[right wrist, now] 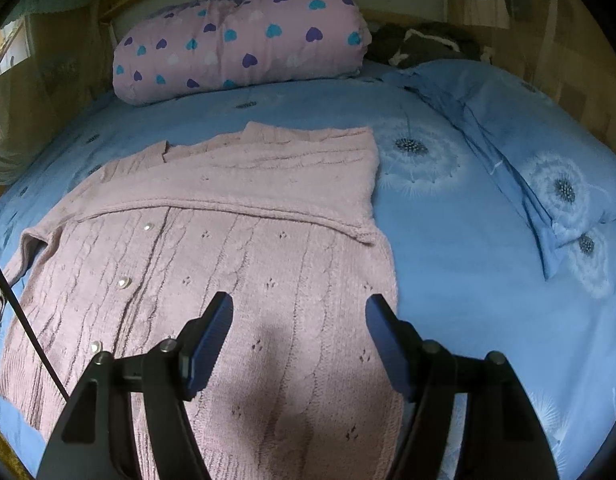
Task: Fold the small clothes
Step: 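Grasp the sleeve cuff with the left gripper and lift it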
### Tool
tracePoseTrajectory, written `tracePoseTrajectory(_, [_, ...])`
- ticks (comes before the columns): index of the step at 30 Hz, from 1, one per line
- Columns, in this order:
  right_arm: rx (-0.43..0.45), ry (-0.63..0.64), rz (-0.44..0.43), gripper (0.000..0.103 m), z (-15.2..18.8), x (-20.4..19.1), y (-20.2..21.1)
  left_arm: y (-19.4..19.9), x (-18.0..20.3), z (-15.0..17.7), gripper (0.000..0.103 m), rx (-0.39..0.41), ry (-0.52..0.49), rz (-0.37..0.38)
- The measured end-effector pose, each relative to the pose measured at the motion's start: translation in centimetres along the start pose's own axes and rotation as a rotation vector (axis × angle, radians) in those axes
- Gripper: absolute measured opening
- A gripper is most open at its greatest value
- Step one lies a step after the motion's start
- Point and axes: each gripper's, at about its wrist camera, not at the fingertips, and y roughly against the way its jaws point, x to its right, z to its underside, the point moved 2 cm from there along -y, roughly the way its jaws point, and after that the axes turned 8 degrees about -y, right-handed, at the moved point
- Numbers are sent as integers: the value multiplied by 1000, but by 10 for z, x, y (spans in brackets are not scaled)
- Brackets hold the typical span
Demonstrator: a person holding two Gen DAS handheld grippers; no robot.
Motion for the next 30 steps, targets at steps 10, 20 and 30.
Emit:
tracePoseTrajectory(10, [5,-13,-17,72,-3,2,2,58,-15,-41,2,182,22,-69])
tracePoseTrajectory(20, [9,-2,-35,72,-4,-1,6,108,82,-69,2,265,-64,199])
tracePoseTrajectory(30, [25,-47,-73,72,-11,6,15,133,210,-100,2,303,-208,359])
